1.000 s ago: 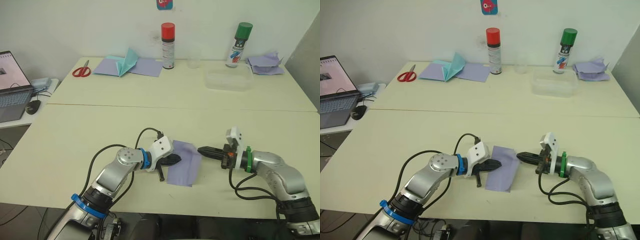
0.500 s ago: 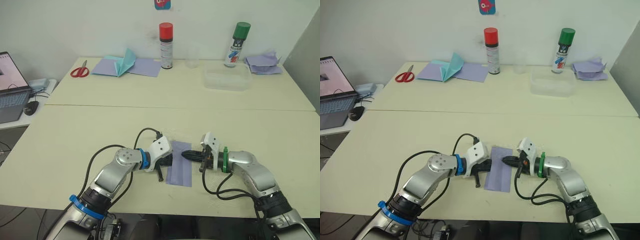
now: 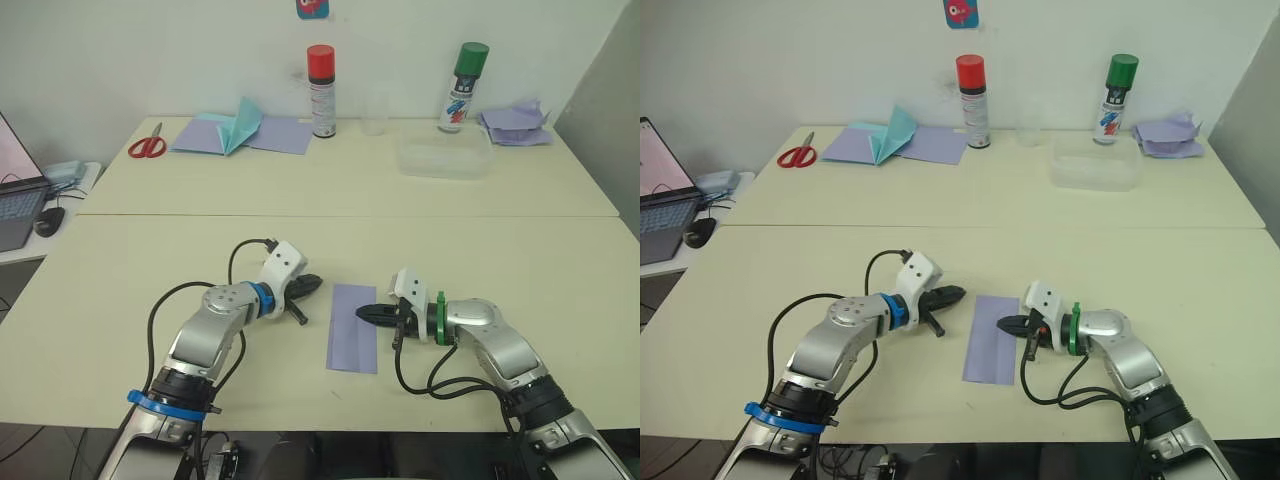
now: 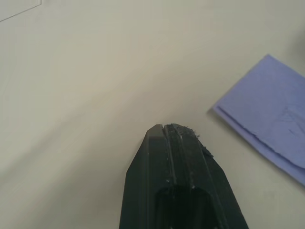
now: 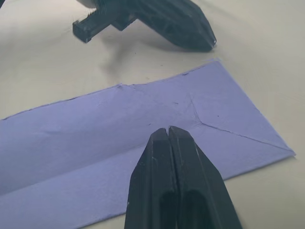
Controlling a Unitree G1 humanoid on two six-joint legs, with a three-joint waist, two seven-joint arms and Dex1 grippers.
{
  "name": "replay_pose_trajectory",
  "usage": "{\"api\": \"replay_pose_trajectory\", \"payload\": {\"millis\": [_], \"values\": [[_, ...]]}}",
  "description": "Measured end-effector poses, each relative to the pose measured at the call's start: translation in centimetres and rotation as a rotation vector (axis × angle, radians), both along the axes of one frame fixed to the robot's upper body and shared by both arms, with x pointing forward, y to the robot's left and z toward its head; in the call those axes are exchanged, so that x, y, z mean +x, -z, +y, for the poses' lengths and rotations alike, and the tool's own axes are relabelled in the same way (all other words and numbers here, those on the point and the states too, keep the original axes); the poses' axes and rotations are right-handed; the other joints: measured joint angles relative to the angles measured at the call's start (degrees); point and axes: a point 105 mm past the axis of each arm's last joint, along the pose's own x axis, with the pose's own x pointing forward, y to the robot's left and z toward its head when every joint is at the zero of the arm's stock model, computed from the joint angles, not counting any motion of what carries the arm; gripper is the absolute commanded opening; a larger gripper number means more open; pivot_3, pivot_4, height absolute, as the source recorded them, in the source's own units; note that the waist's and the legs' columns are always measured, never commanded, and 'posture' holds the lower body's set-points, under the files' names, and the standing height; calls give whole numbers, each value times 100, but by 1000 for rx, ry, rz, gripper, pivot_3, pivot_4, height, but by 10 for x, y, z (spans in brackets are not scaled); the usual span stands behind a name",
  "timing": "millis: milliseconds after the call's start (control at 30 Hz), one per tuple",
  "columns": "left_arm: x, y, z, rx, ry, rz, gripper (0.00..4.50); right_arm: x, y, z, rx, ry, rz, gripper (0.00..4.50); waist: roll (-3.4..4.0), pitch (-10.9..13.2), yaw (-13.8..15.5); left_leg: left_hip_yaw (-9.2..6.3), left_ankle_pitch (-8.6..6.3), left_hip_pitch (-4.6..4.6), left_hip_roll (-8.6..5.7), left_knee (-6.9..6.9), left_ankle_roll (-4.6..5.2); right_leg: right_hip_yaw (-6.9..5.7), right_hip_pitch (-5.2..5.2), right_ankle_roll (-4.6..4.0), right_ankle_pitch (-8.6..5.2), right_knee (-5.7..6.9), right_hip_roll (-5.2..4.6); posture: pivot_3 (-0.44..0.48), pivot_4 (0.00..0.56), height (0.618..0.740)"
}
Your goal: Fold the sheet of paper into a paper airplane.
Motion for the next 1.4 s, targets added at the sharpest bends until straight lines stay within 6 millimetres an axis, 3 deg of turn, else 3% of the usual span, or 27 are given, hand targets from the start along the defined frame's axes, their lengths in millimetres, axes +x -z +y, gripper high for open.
{"api": "replay_pose_trajectory", "payload": {"millis": [100,200,400,500,733,867,967,1200,1400], "values": [[-8,-25,-12,-93,70,-54,0,1,0,1,-2,-3,-5,25,-2,-1,-15,1,0,-2,-2,1,-1,2,1,0,0,-3,-2,0,150,740],[-30,-41,-31,-100,239,-86,0,1,0,1,-4,-6,-6,25,-2,-4,-20,5,0,1,-2,-1,-1,5,2,0,0,-2,-3,0,150,740],[-60,-6,-39,13,396,77,0,1,0,0,-5,0,-3,25,-2,-4,-19,4,-12,1,-5,-2,20,5,3,-1,0,-2,-1,0,150,740],[-59,16,-35,114,412,89,0,-2,-1,-4,-9,10,5,25,-2,-4,-4,3,-13,-2,-7,-2,21,6,1,-1,0,-4,-2,0,150,740],[-56,19,-43,107,448,52,0,-29,-3,-23,-15,-56,97,25,-3,-4,115,1,-13,-9,-13,-1,22,11,5,0,0,-12,-6,0,150,740],[-56,20,-44,106,456,48,0,-36,-6,-29,-49,-86,111,25,-4,-5,123,0,-14,-8,-9,-1,24,6,7,1,-1,-11,-6,0,150,740],[-55,21,-44,105,459,48,0,-39,1,-29,-72,-83,122,25,-4,-5,129,0,-14,-8,-10,-2,23,6,7,1,-1,-11,-6,0,150,740],[-54,22,-44,144,475,30,0,-21,5,-16,-30,-3,58,25,-9,-22,125,1,-13,8,-5,-2,22,6,16,3,-1,-9,-3,0,150,740],[-54,24,-46,181,507,-9,0,4,2,-24,-3,111,34,25,-8,-33,126,0,-13,16,-7,-2,22,8,17,3,0,-9,-2,0,150,740]]}}
